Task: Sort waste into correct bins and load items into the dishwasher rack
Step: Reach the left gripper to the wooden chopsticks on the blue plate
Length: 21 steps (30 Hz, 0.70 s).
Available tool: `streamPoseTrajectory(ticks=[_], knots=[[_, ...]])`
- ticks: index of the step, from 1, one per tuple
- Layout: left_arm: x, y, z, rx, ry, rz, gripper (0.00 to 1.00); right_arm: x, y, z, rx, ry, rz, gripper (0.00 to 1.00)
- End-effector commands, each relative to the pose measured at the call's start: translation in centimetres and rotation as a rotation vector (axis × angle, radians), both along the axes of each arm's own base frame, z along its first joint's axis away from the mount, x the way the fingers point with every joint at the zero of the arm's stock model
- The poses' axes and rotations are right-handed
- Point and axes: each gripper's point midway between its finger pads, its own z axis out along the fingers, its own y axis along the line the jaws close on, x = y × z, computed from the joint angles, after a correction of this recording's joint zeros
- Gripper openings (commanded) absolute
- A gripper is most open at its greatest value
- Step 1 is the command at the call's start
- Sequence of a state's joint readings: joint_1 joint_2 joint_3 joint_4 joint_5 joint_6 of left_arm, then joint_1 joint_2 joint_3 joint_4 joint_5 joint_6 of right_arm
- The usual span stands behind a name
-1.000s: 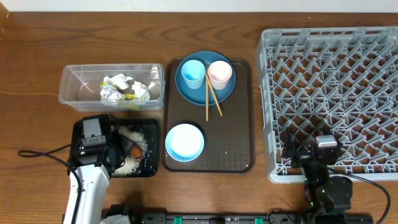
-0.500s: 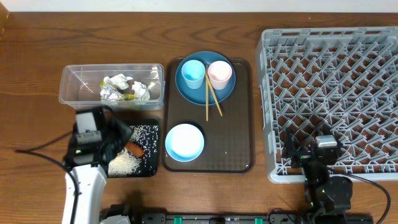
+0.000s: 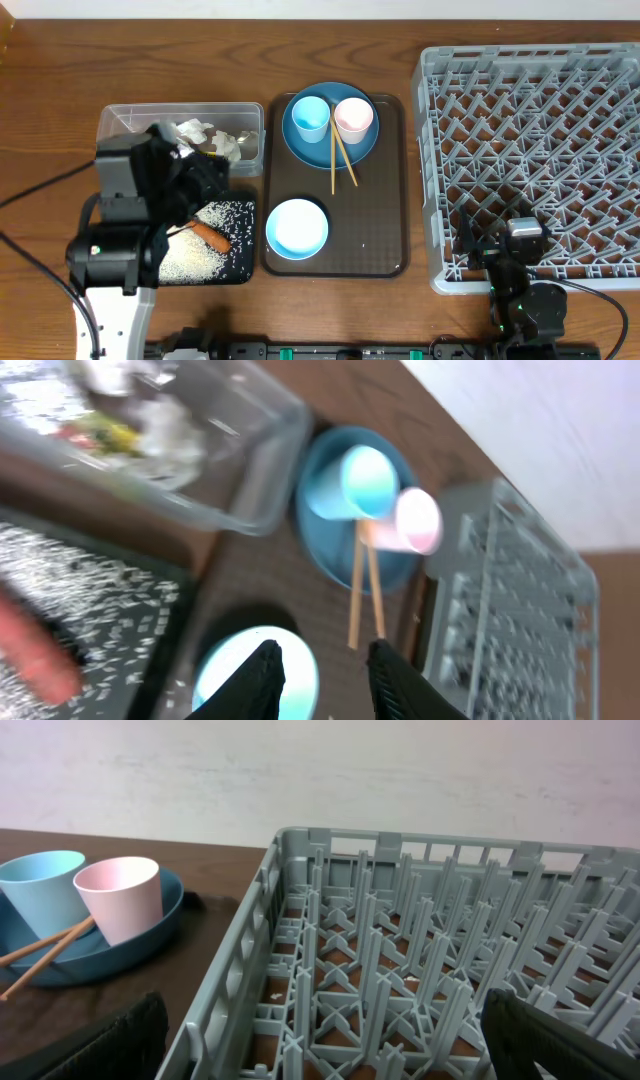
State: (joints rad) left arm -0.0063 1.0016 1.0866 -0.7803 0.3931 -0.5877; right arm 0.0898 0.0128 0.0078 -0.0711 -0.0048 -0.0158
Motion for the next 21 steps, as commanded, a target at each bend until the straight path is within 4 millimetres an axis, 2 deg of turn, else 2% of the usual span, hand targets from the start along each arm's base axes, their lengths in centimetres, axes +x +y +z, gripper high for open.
streamPoseTrajectory(ticks=[1,6,10,17,19,21], knots=[[0.5,-2.5,0.9,0.023,-0.01,-0.106,0.31,0.0,-0.2,-0.2,-0.016,0.003,-0.005,0.99],[1.5,-5.3,-0.8,0.156,0.066,-0.163,0.31,0.0,-0.2,-0.2,-0.016,0.003,-0.005,0.99],[2.5,-8.3,-2.5,0.236,0.112,-0.233,0.31,0.0,-0.2,-0.2,-0.016,0.003,-0.005,0.99],[3.4,-11.2,-8.1,0.342,0.245,-0.316,0.33,0.0,-0.2,-0.2,-0.016,0.004,-0.005,0.99],[3.6,-11.8,-9.8,0.359,0.281,-0.35,0.5,0.0,-0.2,-0.2,-0.016,0.003,-0.004,0.99],[3.7,-12.6,-10.9,0.336,0.308,-0.375,0.57,0.0,-0.2,-0.2,-0.016,0.003,-0.005,0.99]])
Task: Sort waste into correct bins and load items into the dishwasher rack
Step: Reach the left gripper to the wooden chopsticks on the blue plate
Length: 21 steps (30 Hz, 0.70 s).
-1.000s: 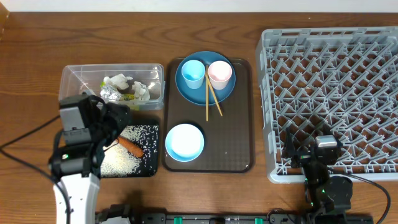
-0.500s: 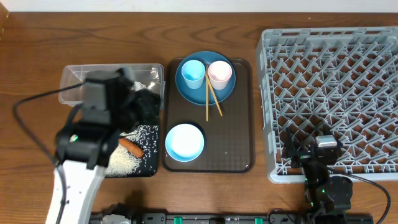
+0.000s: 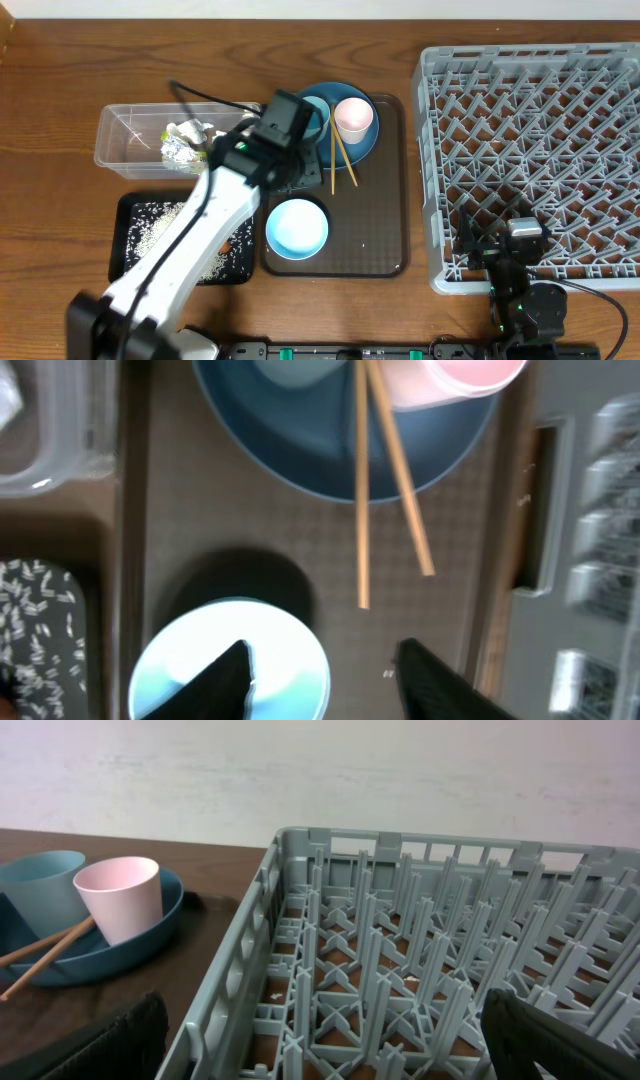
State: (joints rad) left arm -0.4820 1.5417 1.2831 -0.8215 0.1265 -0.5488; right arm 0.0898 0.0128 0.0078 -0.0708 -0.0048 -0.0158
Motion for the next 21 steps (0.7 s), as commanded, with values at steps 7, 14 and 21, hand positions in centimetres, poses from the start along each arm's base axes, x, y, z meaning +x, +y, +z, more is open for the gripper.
streamPoseTrajectory(ticks=[7,14,21], knots=[[1.5,-3.8,-0.4,-0.094,-0.034,-0.142,0.59,0.0,-0.2,-0.2,-0.016,0.004,-0.004,0.99],[1.6,-3.7,-1.0,0.051,-0.11,-0.137,0.39,0.0,-0.2,-0.2,-0.016,0.003,-0.005,0.99],[1.8,-4.7,-2.7,0.143,-0.145,-0.157,0.4,0.0,-0.2,-0.2,-0.016,0.004,-0.005,0.99]])
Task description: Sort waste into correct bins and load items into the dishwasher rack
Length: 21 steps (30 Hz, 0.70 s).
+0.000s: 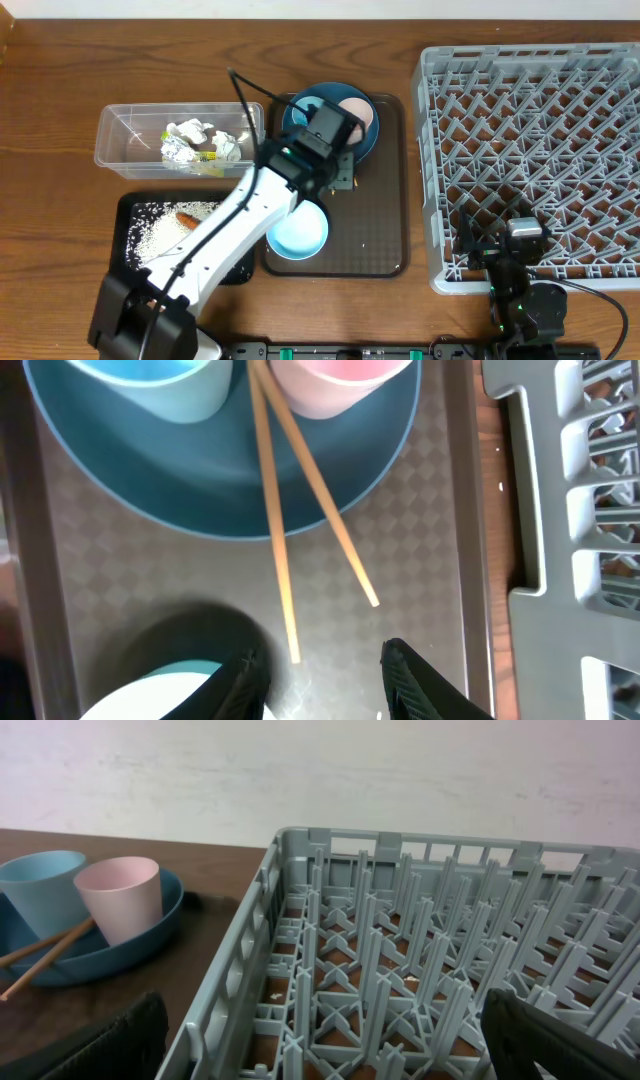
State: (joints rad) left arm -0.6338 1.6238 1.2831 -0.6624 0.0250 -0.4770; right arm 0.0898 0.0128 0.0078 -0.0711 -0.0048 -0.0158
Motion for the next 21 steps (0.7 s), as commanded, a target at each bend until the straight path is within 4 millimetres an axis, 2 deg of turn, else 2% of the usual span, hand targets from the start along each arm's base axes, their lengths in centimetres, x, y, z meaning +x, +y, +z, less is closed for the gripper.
streamPoseTrajectory(ticks=[1,11,21], knots=[[0.9,0.7,-1.6,0.079,-0.018,0.02,0.4,0.0,-0.2,-0.2,-0.016,0.003,-0.005,0.99],[1.3,0.8,-5.1,0.136,0.039,0.027,0.4,0.0,-0.2,-0.2,-0.016,0.003,-0.004,0.99],[1.0,1.0,-6.4,0.151,0.077,0.038,0.4,0.0,-0.2,-0.2,-0.016,0.003,-0.004,0.99]])
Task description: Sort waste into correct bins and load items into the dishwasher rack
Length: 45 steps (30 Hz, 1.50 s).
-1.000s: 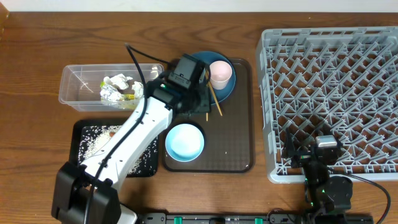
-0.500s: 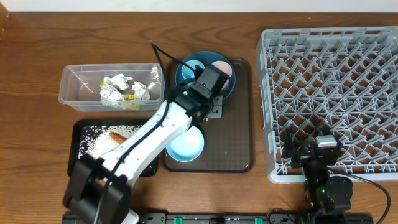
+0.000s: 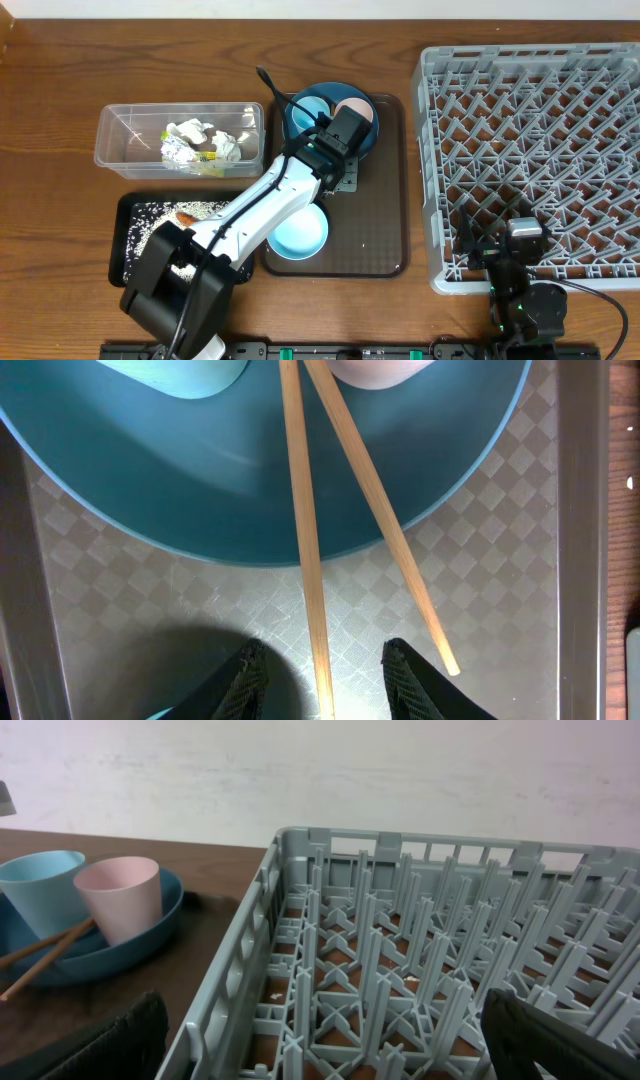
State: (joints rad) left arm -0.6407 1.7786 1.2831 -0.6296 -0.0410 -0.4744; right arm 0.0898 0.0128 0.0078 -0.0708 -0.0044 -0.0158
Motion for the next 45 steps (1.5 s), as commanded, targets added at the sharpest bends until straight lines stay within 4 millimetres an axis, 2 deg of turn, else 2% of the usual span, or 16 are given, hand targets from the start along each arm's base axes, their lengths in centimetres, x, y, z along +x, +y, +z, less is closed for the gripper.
streamPoseTrajectory(ticks=[1,7,45], knots=[[-0.1,0.7,-0.9,0.033,0.018,0.019,0.4,0.0,-0.1,-0.2,-0.016,0.004,-0.004,0.99],[-0.6,1.1,-1.6,0.041,0.033,0.027,0.4,0.0,-0.2,-0.2,-0.016,0.004,-0.004,0.99],[-1.2,0.4,-2.2,0.008,0.05,0.048,0.41,0.0,-0.1,-0.2,-0.016,0.004,-0.004,0.99]])
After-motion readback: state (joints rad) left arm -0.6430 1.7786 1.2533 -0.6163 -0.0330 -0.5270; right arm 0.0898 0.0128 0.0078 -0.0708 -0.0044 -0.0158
